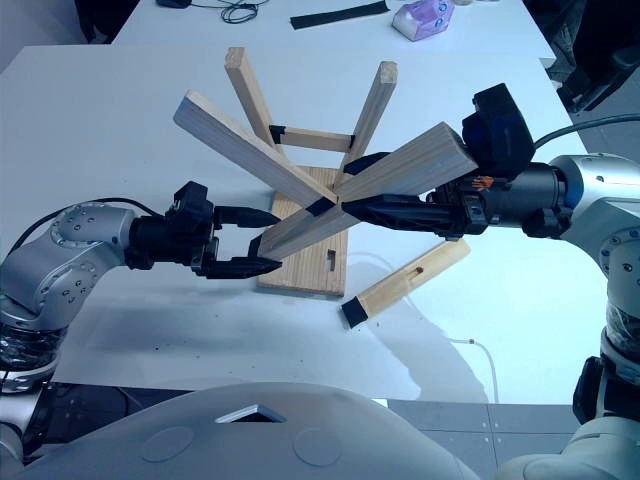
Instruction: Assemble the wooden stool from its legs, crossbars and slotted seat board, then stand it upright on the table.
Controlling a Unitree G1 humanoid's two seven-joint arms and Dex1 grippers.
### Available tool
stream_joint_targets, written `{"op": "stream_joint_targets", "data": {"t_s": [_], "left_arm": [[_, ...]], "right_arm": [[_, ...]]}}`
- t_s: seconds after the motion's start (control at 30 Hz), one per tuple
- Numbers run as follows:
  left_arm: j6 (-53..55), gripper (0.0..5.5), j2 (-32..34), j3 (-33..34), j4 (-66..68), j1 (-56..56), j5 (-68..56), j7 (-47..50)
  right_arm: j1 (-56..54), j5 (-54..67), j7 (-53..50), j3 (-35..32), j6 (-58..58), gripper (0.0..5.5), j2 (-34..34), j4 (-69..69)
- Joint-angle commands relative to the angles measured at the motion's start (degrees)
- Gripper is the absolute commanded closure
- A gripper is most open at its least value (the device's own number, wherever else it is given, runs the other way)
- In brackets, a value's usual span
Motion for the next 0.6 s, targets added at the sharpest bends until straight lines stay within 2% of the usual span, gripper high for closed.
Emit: {"op": "stream_joint_targets", "data": {"t_s": [0.03, 0.3, 0.6], "left_arm": [[-4.6, 2.03, 2.6, -1.5, 1.4, 3.2, 5.8, -2.1], [-7.3, 2.03, 2.5, -1.4, -0.1, 6.8, 6.9, -3.1], [-7.8, 2.03, 2.1, -1.2, -0.5, 7.6, 7.4, -2.3]], "right_arm": [[0.4, -10.2, 6.3, 2.8, -4.9, 3.46, -4.1, 0.4], [2.9, -32.3, 12.1, 12.6, -17.7, 3.46, -6.5, 5.0], [2.9, -33.9, 14.3, 13.3, -19.5, 3.46, -6.9, 6.3]]}}
